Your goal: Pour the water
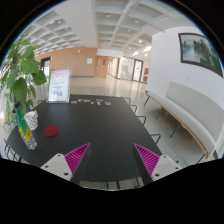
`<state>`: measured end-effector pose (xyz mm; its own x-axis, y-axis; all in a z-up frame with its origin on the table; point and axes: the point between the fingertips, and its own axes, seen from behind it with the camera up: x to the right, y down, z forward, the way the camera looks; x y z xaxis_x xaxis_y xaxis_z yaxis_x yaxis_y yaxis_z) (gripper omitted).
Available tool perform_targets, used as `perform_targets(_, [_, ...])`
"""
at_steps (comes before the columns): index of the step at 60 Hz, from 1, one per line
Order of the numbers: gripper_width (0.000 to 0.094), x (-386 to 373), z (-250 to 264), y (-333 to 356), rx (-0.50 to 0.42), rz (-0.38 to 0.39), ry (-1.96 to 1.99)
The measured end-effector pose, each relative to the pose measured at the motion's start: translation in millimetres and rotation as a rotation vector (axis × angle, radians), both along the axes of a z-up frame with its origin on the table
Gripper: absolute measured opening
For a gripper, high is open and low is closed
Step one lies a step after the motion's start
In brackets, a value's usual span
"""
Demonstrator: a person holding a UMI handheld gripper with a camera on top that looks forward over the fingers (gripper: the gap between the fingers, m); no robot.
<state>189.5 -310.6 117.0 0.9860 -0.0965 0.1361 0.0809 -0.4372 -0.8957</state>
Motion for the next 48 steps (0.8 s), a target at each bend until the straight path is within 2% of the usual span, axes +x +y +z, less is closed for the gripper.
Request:
perform_targets(11, [0.0859, -4.2, 4.2, -0.4, -0.004, -0.011, -0.019])
perform_targets(24, [0.0864, -31.8, -14.1, -30.7, -0.048, 0.025, -0.037])
perform_targets(39, [0.0861, -145.2, -50.9, -65.9, -0.065, 0.157, -0.017])
perform_targets(48, [0.086, -244.3, -55.8, -53.7, -0.03, 0.227, 0.041])
